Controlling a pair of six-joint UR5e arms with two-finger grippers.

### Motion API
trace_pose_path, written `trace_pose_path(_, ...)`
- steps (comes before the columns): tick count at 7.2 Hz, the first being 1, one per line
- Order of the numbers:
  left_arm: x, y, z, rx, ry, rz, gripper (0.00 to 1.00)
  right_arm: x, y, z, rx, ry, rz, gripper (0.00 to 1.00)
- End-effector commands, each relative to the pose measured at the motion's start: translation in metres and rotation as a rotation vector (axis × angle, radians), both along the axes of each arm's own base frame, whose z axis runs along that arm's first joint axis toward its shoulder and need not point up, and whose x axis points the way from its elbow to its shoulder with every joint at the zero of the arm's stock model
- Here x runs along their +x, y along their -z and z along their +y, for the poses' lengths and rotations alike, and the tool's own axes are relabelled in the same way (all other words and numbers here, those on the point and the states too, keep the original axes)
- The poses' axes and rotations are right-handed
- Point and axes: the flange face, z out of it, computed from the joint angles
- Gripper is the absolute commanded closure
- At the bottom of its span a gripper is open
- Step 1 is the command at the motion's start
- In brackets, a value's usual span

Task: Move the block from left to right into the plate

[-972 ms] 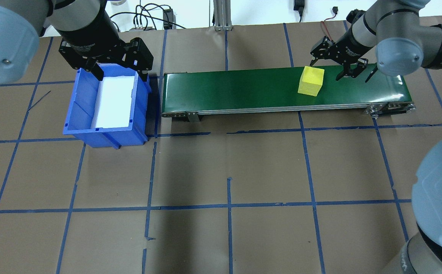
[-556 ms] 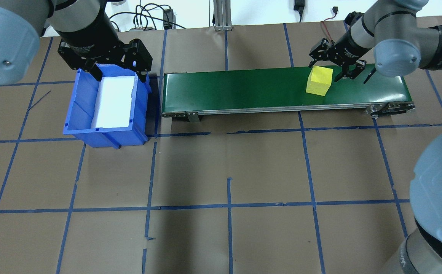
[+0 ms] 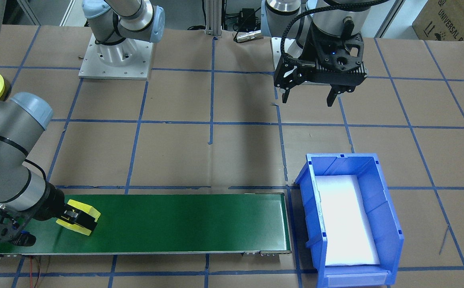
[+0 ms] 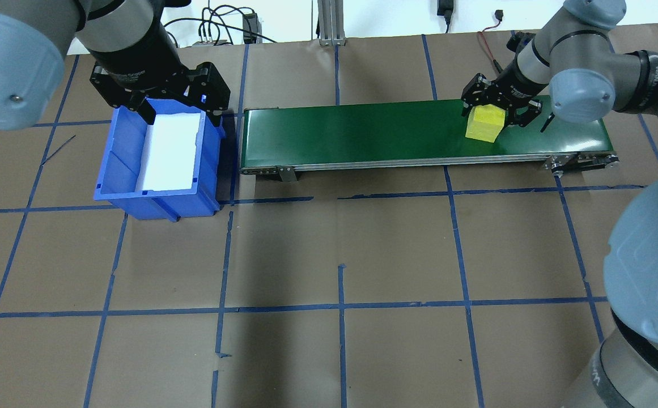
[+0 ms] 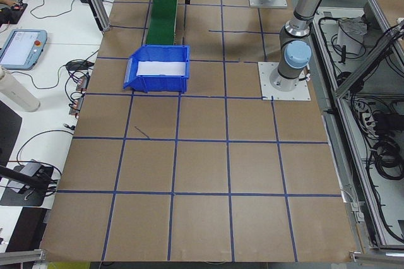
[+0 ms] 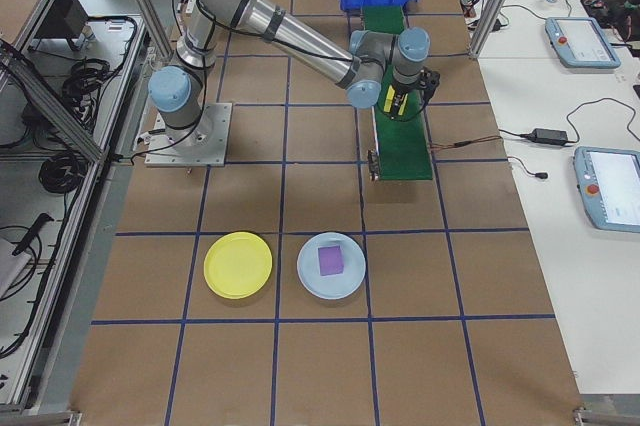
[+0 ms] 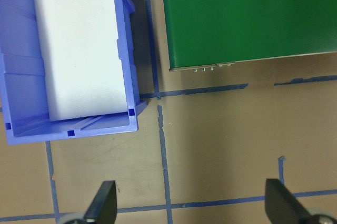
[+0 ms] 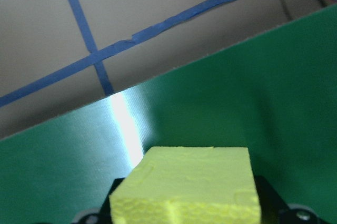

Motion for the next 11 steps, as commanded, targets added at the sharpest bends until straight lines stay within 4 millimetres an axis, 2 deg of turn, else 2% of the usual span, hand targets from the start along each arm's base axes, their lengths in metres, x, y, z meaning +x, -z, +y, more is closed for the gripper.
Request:
trace_pose_path(1,-0.001,0.002,0.001,0.004,0.004,-0.001,0.00,-0.006,-0.036,0.009,-0.032,-0.046,0.090,0.53)
trace_pose_path(3,-0.002,0.001,0.001,0.003,0.004,-0.001,0.00,-0.016,-0.091,0.030,-0.045,-0.117,0.177,0.53)
trace_pose_path(4,-0.002,0.000,0.001,0.001,0.002,-0.001,0.00,-0.044,-0.112,0.044,-0.056,-0.203,0.273,0.53)
trace_pose_path(5,-0.001,0.000,0.001,0.004,0.004,-0.003,0.00,-0.099,-0.119,0.065,-0.022,-0.230,0.295,0.53)
trace_pose_path(6,-0.001,-0.001,0.002,0.003,0.004,-0.002,0.00,-0.167,-0.109,0.097,0.021,-0.274,0.285,0.53)
trace_pose_path(7,-0.001,-0.002,0.002,0.001,0.004,-0.002,0.00,-0.236,-0.088,0.133,0.064,-0.269,0.257,0.56)
trace_pose_path(8,-0.001,-0.002,0.002,0.001,0.002,-0.002,0.00,-0.294,-0.072,0.170,0.091,-0.278,0.229,0.57)
trace_pose_path(9,-0.001,-0.003,0.003,0.000,0.004,-0.002,0.00,-0.336,-0.064,0.201,0.087,-0.297,0.207,0.60)
trace_pose_path(11,-0.001,-0.003,0.005,0.001,0.002,-0.002,0.00,-0.391,-0.045,0.264,0.112,-0.278,0.161,0.64)
